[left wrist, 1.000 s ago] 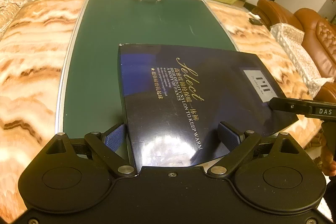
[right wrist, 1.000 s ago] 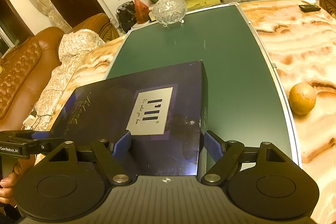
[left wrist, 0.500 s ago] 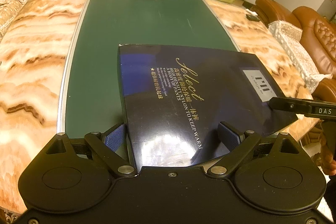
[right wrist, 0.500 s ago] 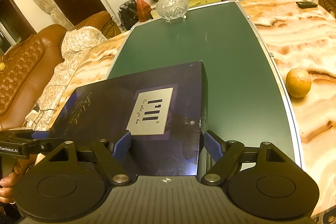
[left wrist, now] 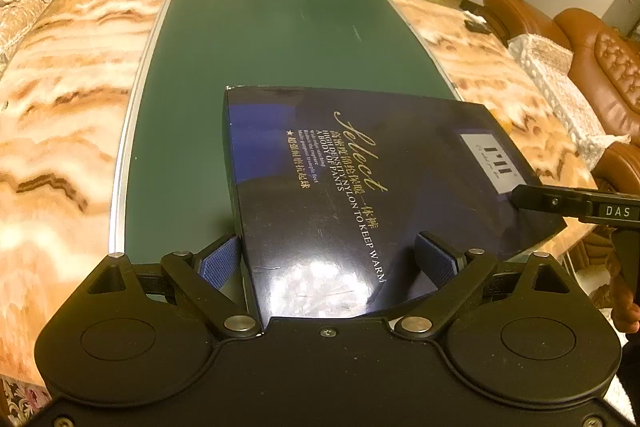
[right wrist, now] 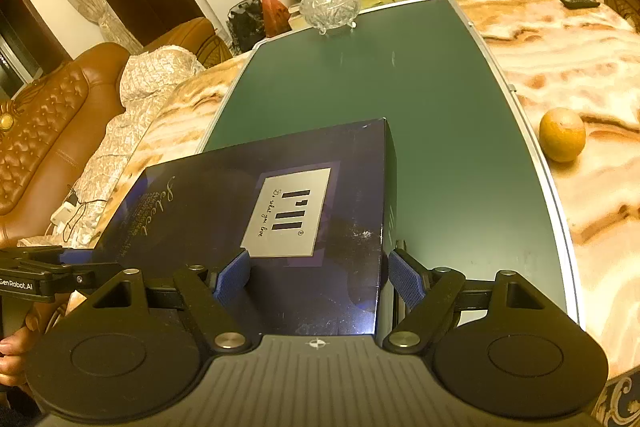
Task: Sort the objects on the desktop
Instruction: 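Carry the held box toward the black tray with both tools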
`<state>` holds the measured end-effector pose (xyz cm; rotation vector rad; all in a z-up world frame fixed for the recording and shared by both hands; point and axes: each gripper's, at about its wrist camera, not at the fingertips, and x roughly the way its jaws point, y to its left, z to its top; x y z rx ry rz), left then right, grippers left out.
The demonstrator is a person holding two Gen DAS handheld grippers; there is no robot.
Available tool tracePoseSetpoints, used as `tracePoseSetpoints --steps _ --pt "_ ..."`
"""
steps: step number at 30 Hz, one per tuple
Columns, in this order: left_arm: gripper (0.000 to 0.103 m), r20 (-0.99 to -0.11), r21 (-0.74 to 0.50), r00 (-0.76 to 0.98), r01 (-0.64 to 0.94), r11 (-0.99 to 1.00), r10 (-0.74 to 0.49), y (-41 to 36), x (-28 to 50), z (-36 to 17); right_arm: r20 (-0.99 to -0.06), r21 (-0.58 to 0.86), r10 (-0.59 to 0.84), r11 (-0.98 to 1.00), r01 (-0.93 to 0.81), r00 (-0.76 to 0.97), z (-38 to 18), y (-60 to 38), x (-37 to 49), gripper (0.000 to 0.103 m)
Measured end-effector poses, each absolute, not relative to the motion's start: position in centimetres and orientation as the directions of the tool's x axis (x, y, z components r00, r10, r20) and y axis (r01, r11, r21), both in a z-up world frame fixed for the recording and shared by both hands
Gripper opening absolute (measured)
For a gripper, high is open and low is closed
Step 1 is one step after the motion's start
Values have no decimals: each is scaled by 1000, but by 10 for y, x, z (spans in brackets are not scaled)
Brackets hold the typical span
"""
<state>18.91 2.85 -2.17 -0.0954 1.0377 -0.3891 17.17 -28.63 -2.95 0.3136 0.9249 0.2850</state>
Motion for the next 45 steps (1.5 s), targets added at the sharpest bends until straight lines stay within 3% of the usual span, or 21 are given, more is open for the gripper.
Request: tracePoseSetpoints --steps 45 --pt "94 -838 -262 410 277 925 -360 21 140 -59 -754 382 354 922 -69 554 -61 -294 116 81"
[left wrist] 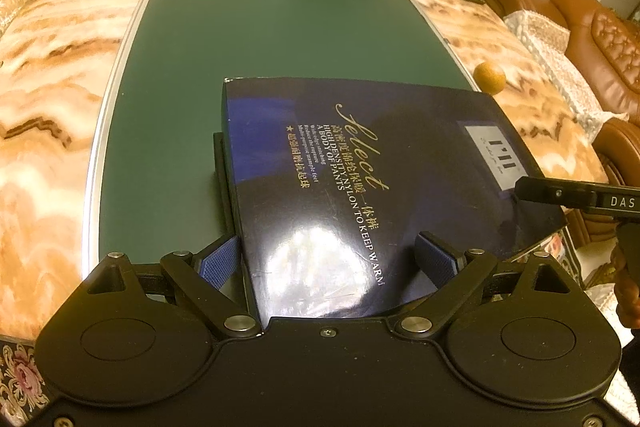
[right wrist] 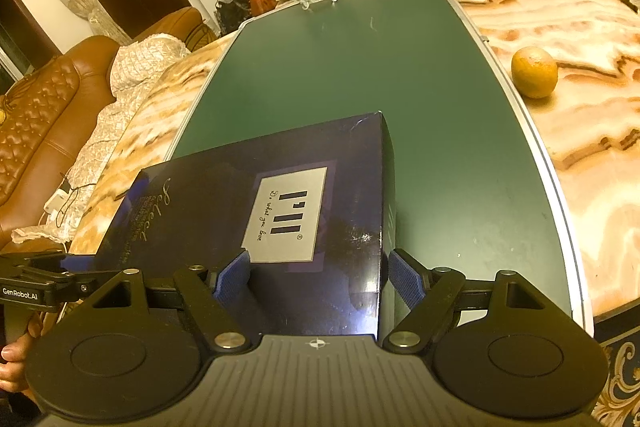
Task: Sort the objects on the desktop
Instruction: 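Carry the held box toward the black tray with both tools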
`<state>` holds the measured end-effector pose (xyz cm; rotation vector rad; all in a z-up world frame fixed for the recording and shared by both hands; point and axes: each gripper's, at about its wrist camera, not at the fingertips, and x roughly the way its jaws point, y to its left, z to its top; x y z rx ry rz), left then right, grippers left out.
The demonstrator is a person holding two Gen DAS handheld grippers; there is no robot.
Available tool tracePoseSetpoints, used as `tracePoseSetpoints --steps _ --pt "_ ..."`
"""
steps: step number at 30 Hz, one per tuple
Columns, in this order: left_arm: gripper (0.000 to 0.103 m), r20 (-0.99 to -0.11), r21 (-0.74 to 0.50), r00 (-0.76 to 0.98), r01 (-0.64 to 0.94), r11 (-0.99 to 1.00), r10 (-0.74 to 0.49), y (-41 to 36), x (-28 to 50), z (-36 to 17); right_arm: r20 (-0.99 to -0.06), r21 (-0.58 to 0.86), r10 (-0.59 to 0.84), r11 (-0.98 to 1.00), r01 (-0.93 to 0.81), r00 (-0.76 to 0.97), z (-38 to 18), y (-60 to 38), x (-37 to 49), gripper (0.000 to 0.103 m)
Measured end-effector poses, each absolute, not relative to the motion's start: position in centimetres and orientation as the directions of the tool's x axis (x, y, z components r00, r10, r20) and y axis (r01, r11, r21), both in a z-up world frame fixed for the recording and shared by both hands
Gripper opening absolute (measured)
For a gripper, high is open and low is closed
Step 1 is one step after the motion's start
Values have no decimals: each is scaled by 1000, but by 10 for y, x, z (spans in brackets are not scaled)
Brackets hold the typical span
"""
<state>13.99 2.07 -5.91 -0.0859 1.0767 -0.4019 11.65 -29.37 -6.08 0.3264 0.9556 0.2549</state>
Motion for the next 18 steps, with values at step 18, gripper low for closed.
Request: tracePoseSetpoints --steps 18 --pt "93 -845 -261 405 259 930 -350 24 139 -69 -755 391 359 918 -64 549 -71 -289 119 81"
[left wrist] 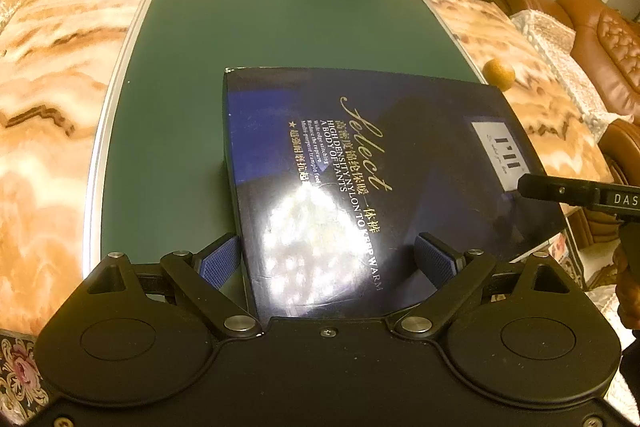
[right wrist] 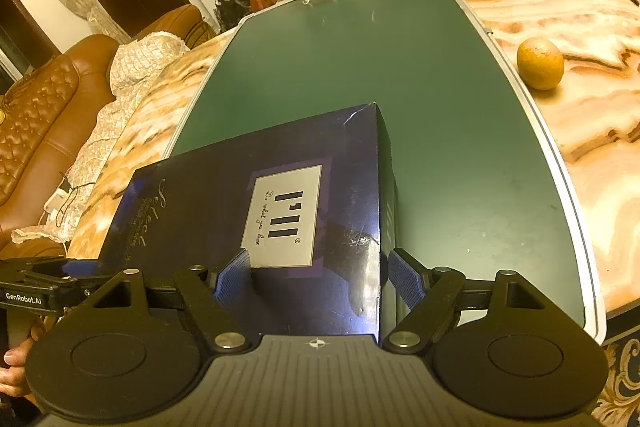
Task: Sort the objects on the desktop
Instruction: 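Carry the held box toward the black tray with both tools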
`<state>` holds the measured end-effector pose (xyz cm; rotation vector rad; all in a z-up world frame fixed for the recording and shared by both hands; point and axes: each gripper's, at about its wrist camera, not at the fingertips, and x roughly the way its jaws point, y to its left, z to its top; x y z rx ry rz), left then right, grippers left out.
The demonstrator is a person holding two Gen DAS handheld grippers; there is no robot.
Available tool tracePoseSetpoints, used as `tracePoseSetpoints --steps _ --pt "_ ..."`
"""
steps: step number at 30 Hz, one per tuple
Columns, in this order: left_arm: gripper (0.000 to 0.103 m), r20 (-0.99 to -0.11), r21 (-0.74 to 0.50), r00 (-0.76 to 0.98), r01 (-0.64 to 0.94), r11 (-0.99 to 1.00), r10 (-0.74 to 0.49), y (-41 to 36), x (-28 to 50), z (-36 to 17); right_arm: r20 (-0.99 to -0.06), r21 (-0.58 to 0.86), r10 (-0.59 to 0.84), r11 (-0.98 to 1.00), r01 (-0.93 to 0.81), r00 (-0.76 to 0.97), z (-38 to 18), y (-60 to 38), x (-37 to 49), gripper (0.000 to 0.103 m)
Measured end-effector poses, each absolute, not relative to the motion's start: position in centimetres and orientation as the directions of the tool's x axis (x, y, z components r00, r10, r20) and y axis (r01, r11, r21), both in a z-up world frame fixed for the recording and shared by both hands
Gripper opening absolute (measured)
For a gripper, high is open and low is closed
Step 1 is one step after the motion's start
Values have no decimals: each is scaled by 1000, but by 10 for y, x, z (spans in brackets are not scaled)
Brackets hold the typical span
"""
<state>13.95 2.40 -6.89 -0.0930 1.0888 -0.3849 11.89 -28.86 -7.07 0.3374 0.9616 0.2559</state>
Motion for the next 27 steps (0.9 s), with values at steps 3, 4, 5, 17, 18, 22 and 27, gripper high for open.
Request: tracePoseSetpoints --steps 3,4,5,17,18,22,27 --pt "93 -845 -262 405 256 930 -350 25 141 -70 -755 396 362 916 -61 547 -72 -289 122 81" --pt "93 -844 -264 406 256 930 -351 25 141 -69 -756 395 361 917 -60 546 -72 -289 122 81" --pt "93 -843 -265 406 255 930 -352 26 142 -69 -757 394 361 917 -60 545 -73 -289 122 81" --pt "93 -849 -253 405 255 933 -341 24 142 -73 -755 409 372 911 -55 541 -79 -290 121 81" --pt "93 -849 -253 404 254 933 -340 24 142 -74 -755 409 372 911 -56 541 -79 -290 121 81" --pt "93 -852 -250 401 254 934 -337 24 142 -76 -754 410 372 911 -54 541 -80 -290 120 81" --pt "93 -853 -252 399 251 935 -337 25 143 -77 -752 414 373 909 -50 543 -82 -291 120 80"
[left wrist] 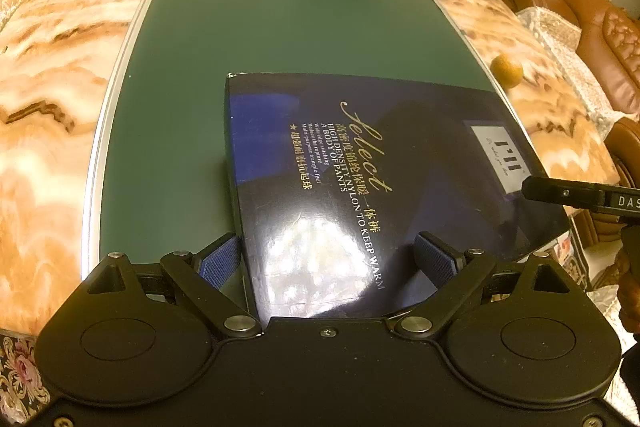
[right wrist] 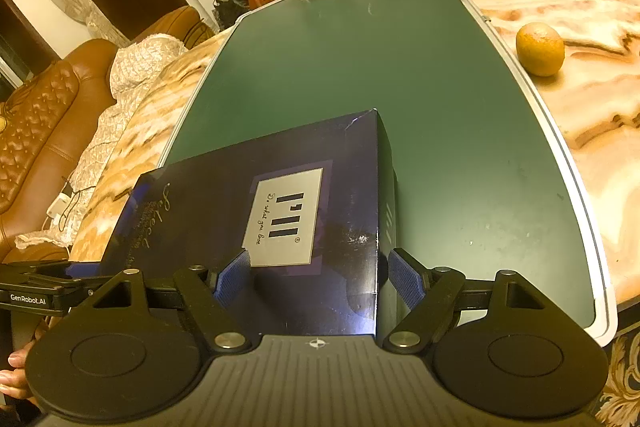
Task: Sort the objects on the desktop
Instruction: 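Carry the held box toward the black tray with both tools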
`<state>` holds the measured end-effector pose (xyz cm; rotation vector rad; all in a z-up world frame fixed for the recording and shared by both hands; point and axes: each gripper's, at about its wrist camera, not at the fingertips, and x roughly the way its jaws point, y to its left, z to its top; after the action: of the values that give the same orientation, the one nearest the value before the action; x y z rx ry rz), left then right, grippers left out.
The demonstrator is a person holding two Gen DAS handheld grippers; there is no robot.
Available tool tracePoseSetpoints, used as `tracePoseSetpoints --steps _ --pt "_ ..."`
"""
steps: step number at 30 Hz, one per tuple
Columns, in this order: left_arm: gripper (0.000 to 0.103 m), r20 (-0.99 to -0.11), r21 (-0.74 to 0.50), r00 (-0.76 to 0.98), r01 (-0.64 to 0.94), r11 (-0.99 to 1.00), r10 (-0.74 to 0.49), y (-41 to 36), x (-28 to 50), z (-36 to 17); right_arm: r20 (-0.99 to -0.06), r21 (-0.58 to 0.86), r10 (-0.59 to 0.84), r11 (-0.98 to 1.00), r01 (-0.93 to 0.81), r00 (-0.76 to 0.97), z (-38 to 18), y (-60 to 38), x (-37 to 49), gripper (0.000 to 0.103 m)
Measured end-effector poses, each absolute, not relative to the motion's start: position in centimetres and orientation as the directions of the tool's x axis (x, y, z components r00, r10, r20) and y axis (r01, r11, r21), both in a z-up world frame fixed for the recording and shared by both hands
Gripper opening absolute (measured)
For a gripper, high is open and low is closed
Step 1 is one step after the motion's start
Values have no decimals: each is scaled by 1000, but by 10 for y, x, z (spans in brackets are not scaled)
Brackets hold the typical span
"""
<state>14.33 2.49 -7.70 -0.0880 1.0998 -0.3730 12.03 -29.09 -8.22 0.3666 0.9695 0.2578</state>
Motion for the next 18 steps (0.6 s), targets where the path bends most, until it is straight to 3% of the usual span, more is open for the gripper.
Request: tracePoseSetpoints --steps 18 --pt "94 -861 -257 382 246 934 -337 26 147 -85 -770 378 337 925 -39 541 -86 -284 120 80"
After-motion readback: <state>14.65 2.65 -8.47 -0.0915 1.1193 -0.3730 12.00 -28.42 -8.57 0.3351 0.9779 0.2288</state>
